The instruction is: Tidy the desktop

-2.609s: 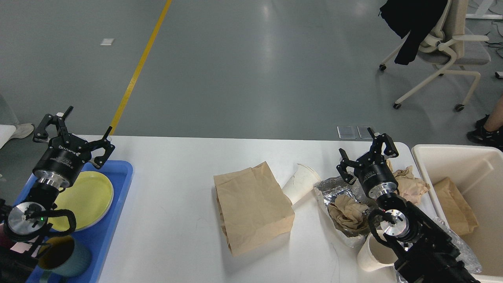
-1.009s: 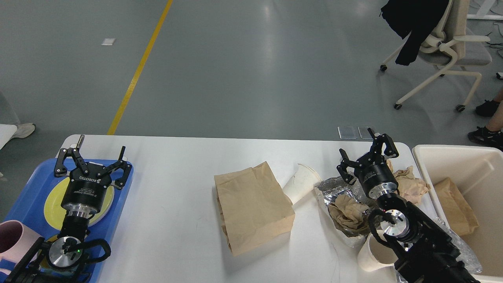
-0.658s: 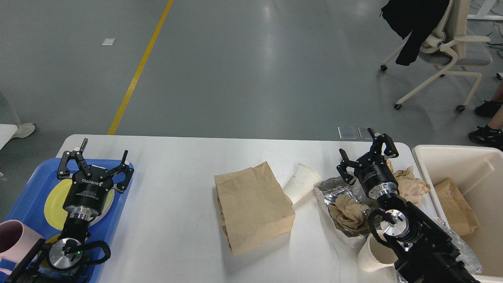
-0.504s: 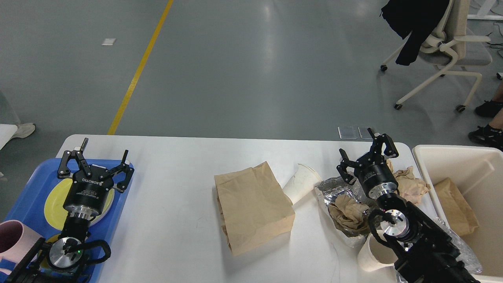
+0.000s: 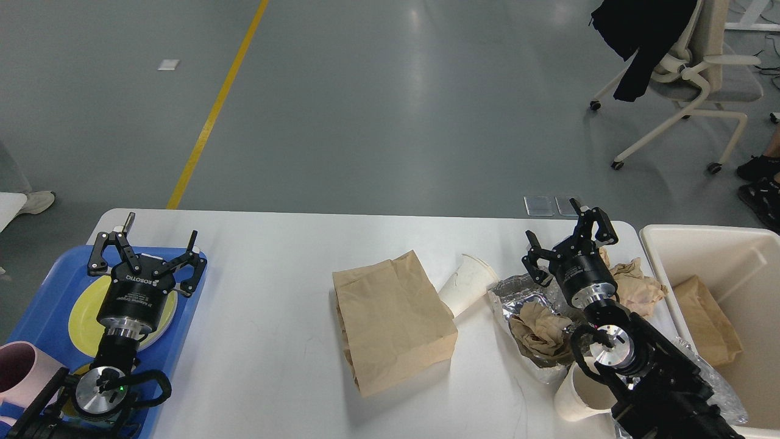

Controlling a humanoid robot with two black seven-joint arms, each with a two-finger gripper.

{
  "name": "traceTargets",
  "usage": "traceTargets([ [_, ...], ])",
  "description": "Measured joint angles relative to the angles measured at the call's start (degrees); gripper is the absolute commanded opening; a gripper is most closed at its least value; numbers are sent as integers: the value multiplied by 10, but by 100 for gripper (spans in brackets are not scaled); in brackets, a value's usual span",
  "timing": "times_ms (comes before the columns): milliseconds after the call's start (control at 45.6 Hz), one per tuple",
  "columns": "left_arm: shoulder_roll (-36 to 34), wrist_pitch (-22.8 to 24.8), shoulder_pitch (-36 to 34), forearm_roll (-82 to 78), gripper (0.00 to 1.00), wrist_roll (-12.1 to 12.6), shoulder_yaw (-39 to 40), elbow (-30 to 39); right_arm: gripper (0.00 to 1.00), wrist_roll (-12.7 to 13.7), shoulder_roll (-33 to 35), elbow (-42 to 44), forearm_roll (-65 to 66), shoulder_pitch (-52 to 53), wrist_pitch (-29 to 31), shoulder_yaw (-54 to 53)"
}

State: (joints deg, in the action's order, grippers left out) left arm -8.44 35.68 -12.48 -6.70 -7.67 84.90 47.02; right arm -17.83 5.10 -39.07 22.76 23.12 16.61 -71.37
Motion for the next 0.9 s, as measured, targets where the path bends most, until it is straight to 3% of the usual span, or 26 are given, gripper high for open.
traceTargets([
  [680, 0, 0, 0, 0, 97, 0, 0, 0, 100, 2, 0, -5, 0, 0, 0, 6],
  [899, 0, 1, 0, -1, 97, 0, 0, 0, 100, 2, 32, -1, 0, 3, -4, 6],
])
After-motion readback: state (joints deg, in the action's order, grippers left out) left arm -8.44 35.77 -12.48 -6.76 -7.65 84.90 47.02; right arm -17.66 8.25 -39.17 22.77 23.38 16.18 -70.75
